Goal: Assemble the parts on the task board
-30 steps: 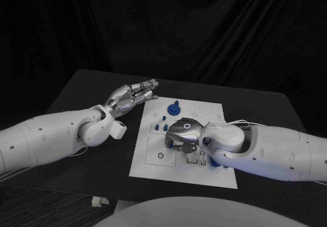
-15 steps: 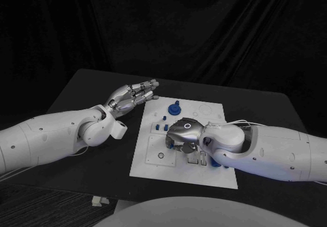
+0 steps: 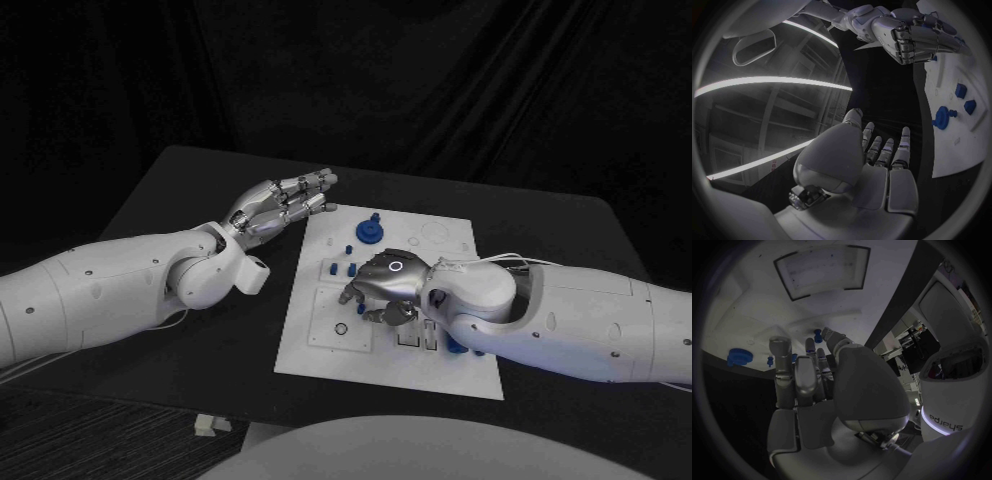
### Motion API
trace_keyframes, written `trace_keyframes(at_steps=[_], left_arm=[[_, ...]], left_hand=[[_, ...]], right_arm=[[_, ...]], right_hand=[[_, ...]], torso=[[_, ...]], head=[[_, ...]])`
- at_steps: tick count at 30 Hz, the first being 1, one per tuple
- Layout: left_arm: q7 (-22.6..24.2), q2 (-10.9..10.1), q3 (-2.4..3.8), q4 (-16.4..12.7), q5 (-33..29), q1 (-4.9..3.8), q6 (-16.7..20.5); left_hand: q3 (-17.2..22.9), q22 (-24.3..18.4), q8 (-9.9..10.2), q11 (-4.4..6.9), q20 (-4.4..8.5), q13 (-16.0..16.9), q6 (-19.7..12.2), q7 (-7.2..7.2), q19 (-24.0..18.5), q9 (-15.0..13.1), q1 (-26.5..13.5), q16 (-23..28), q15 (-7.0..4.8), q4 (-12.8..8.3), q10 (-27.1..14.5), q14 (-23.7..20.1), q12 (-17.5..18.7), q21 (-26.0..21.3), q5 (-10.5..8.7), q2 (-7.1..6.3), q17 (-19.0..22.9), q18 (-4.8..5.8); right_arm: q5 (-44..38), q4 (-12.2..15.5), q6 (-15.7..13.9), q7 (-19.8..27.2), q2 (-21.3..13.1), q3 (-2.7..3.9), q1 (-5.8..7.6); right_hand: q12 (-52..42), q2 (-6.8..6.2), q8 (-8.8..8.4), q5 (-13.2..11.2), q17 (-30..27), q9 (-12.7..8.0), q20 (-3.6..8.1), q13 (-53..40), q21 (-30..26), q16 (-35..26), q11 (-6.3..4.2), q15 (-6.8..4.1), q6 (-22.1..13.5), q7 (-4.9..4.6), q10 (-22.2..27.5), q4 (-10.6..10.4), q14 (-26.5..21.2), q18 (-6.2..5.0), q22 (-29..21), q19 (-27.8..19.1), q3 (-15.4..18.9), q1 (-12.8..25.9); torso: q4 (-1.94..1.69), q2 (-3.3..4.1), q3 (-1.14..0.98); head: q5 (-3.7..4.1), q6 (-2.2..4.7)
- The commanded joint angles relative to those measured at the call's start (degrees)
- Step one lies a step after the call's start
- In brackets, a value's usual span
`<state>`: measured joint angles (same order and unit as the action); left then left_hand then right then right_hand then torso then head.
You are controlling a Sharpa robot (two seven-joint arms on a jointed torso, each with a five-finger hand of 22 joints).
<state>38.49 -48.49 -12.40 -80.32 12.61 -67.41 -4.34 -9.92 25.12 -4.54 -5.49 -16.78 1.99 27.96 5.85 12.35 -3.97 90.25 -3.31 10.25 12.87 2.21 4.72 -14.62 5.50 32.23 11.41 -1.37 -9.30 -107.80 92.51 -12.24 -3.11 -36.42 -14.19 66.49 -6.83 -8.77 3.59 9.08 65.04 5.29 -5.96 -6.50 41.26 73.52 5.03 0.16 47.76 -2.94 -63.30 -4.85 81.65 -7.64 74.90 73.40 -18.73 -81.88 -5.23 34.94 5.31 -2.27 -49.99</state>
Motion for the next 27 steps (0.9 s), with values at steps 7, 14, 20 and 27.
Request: trace_keyframes(at_steps=[7,14,20,27], left_arm=[[0.4,0.0,0.06,0.0,-0.4,0.14,-0.7],[0.4,-0.5,0.05,-0.1,-0.4,0.16,-0.5],[0.7,-0.7,0.05,-0.2,-0.4,0.17,0.0],[1.0,-0.6,0.05,0.1,-0.4,0.19,0.2]], left_hand=[[0.1,-0.1,-0.3,0.14,0.04,-0.1,0.1,0.23,0.1,-0.1,0.5,-0.1,0.37,-0.2,-0.2,0.2,0.4,-0.1,0.19,0.04,0.0,0.09],[0.1,-0.2,-0.4,0.13,0.04,-0.1,0.2,0.35,0.1,-0.1,0.5,-0.1,0.40,-0.2,-0.2,0.1,0.3,-0.1,0.06,0.04,0.0,0.12],[-0.3,-1.4,0.4,0.11,0.13,-0.1,-3.0,-0.67,-0.7,0.4,-0.4,0.2,-0.10,0.3,-0.4,-0.4,0.8,-0.5,-0.15,-0.23,0.1,0.24],[-3.5,-3.2,3.9,-2.22,0.04,-0.3,-24.8,-13.09,-1.1,3.4,-5.9,0.7,0.19,3.8,-0.7,-1.3,2.6,-0.3,-6.54,0.36,0.3,0.25]], right_arm=[[-0.4,0.2,-3.9,-0.3,-1.1,0.03,-0.14],[2.1,2.6,-11.0,-1.4,-5.2,0.15,1.06],[7.1,4.3,-10.9,-2.1,-9.7,0.20,3.99],[19.5,4.2,-8.1,-0.5,-14.7,0.15,5.43]], right_hand=[[1.1,0.05,0.23,-1.8,-1.0,-0.9,-0.51,0.3,-2.8,-0.8,0.96,0.30,-1.6,0.98,4.7,-0.6,-1.1,-0.68,3.6,-1.1,2.2,0.9],[1.6,0.17,0.51,-2.5,-1.8,-1.1,-0.75,0.7,-5.1,-1.3,1.73,0.56,-0.9,1.13,9.9,-1.7,-1.7,-0.88,3.3,-1.4,6.0,1.2],[1.4,0.07,0.42,-2.1,-1.9,-1.3,-1.03,2.0,-5.9,-1.1,2.33,0.88,0.0,-0.90,13.6,-5.5,-1.7,-0.86,3.4,-0.8,9.0,0.7],[0.9,-1.62,-0.16,-0.1,-1.5,-1.8,-1.70,2.7,-7.0,-0.6,3.01,1.84,-4.8,-0.67,16.0,-11.7,-1.7,-0.79,3.5,-0.7,10.9,-0.5]], torso=[[0.02,-0.03,-0.03],[0.03,-0.11,-0.05],[0.16,-0.14,0.02],[0.19,0.08,-0.10]], head=[[-0.11,-0.01],[-0.23,-0.01],[-0.01,-0.01],[0.79,-0.01]])
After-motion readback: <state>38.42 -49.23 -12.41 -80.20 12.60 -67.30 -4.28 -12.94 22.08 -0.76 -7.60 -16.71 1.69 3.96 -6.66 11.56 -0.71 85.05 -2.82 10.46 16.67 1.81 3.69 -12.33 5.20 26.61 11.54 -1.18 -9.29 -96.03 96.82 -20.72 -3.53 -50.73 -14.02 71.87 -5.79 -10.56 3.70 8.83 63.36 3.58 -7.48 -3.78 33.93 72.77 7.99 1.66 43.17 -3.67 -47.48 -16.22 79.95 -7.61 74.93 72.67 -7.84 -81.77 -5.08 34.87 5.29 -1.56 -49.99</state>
